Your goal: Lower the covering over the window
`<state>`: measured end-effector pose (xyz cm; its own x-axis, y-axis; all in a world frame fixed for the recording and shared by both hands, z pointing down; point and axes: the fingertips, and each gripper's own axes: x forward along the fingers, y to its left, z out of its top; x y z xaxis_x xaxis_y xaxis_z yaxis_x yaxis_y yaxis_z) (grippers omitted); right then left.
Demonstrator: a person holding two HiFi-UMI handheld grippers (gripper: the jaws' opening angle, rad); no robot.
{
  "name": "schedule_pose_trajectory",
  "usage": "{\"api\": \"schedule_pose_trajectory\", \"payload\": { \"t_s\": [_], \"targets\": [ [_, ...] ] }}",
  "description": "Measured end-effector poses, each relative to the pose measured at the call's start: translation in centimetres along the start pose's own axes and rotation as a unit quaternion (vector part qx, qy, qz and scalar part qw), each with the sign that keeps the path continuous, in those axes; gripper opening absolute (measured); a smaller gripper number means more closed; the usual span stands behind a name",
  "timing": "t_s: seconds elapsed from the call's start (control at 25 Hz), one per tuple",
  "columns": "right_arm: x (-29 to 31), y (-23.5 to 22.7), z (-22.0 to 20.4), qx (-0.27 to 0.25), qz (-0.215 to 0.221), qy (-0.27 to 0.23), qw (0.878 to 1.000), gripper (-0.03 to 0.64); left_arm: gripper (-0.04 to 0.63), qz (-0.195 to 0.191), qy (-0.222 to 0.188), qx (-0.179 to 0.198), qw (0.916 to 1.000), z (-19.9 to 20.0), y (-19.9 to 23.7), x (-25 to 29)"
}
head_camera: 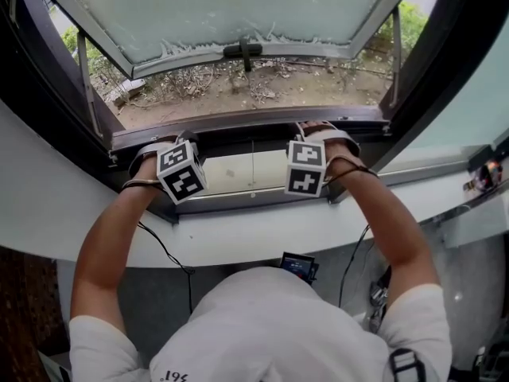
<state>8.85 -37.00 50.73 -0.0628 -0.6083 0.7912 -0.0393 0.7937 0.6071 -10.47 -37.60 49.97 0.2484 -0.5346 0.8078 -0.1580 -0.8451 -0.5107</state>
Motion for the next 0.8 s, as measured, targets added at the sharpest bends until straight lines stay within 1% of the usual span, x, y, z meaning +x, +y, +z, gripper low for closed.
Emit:
{"api": "schedule_pose_trajectory", "payload": {
  "t_s": [0.12, 0.28, 0.4, 0.68, 0.8],
  "targets": [
    [-0.05, 0.14, -0.12, -0.019, -0.003, 0.001, 1.0, 0.206, 0.111, 0.011, -0.007, 0.004, 0.9999, 0.0, -0.08, -0.05],
    [-0.21, 0.26, -0.28, -0.039, -0.011, -0.004, 0.999, 0.207, 0.117, 0.023, -0.015, 0.021, 0.9994, -0.06, -0.28, -0.15],
    [-0.5, 0.23, -0.3, -0.042, -0.015, -0.007, 0.999, 0.207, 0.117, 0.037, -0.021, 0.037, 0.9984, 0.02, -0.24, -0.38],
    [-0.58, 0.4, -0.34, -0.043, -0.015, -0.009, 0.999, 0.211, 0.121, 0.039, -0.019, 0.047, 0.998, -0.11, -0.53, -0.38],
    [-0.63, 0.43, -0.34, -0.046, -0.017, -0.009, 0.999, 0.214, 0.121, 0.051, -0.022, 0.054, 0.997, -0.09, -0.51, -0.4]
  ]
}}
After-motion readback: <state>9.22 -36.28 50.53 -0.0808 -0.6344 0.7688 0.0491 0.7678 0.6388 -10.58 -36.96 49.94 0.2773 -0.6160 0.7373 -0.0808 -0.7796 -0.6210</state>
